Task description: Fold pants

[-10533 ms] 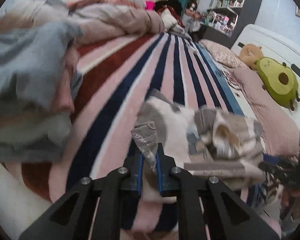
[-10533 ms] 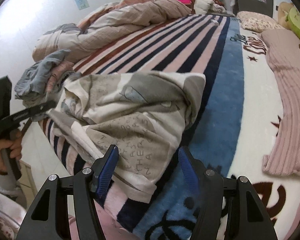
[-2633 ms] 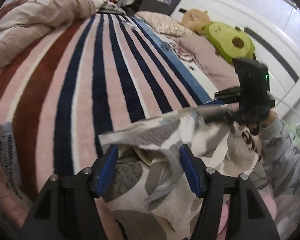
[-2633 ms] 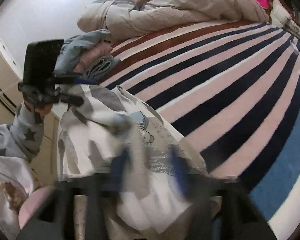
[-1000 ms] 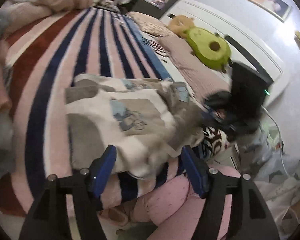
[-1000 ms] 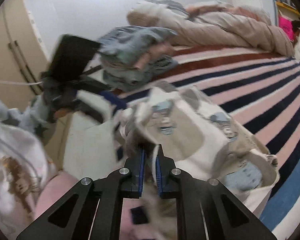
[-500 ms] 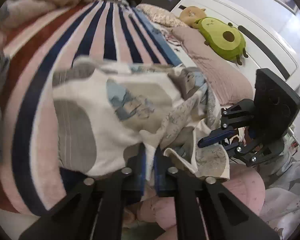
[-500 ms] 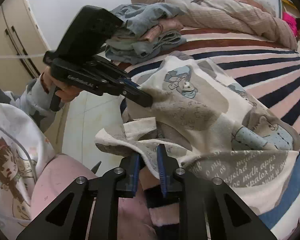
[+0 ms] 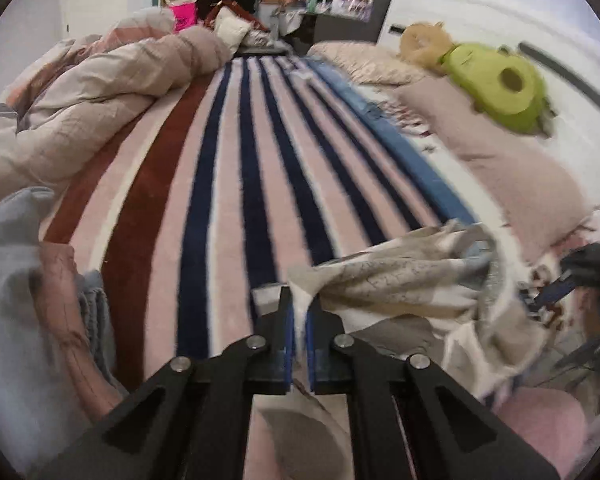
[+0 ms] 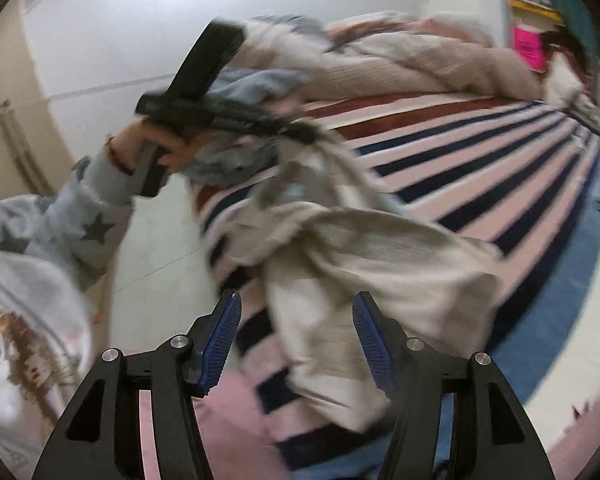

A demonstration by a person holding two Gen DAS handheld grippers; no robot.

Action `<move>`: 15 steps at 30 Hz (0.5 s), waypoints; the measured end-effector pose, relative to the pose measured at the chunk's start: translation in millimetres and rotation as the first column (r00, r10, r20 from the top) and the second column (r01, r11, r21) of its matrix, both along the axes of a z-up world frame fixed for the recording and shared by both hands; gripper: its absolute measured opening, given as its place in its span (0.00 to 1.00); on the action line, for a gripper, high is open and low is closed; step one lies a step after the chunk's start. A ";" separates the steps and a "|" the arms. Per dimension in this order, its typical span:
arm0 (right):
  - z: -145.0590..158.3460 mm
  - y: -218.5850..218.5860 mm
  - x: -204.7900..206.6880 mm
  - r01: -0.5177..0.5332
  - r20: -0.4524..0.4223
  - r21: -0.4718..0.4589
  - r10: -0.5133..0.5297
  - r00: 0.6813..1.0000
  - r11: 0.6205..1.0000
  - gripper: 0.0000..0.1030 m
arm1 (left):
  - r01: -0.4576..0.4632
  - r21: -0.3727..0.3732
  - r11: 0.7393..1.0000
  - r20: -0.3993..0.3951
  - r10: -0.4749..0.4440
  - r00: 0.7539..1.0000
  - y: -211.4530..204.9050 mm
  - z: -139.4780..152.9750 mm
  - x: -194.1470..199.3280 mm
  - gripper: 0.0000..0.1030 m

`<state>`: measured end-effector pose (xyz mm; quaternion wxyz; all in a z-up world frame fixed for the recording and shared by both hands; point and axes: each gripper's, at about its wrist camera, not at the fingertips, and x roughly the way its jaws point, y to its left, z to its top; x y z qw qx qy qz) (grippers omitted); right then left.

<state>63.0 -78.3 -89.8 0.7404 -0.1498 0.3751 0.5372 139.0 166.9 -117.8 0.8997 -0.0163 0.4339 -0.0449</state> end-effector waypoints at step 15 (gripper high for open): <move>-3.4 8.4 89.1 0.060 0.116 -0.077 -0.051 0.992 0.995 0.52 | 0.169 -0.138 0.976 0.053 -0.163 0.985 -46.6 20.1 -46.0 0.43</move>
